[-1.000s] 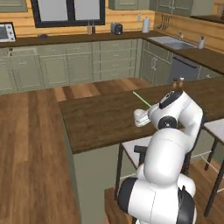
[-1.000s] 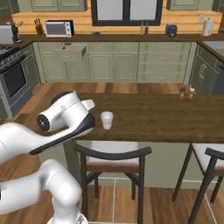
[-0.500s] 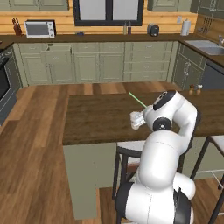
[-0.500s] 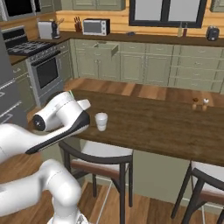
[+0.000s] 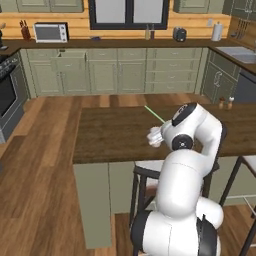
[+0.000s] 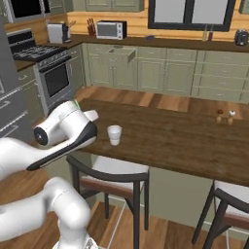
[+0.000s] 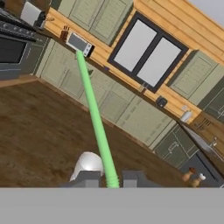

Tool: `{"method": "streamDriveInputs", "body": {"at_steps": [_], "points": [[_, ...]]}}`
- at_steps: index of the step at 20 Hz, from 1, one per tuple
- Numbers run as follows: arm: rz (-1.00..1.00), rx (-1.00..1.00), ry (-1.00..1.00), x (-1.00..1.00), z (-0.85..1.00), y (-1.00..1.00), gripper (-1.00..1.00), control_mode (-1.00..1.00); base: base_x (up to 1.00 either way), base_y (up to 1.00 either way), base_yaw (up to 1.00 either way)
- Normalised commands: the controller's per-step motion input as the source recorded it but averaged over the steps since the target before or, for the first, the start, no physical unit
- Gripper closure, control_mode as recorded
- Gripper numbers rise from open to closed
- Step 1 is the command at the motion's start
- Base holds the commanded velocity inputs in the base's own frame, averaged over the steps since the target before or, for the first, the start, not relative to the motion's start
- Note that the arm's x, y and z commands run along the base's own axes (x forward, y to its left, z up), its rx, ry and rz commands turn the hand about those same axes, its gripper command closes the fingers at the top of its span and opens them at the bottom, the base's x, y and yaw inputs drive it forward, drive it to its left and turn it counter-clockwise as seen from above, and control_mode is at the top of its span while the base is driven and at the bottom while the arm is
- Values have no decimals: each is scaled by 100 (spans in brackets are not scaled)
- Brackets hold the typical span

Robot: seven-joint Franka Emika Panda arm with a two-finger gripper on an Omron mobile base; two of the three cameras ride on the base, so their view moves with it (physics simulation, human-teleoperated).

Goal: Take a straw from the drawer in front and place it inside the glass cup on the dining counter.

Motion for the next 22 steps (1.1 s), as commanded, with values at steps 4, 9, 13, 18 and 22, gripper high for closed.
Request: {"method": "streamDriveInputs", "body": {"at_steps": [4, 9, 13, 18, 22], "points": [[17, 4, 29, 71, 4, -28, 100, -100, 25, -10, 6], [11, -4, 50, 73, 62, -22, 100, -100, 0, 0, 0], [2, -11, 52, 45, 99, -3, 100, -100, 0, 0, 0], [0, -22, 44, 24, 90, 0, 100, -100, 0, 0, 0], [3, -30, 42, 24, 62, 0, 100, -100, 0, 0, 0]]}}
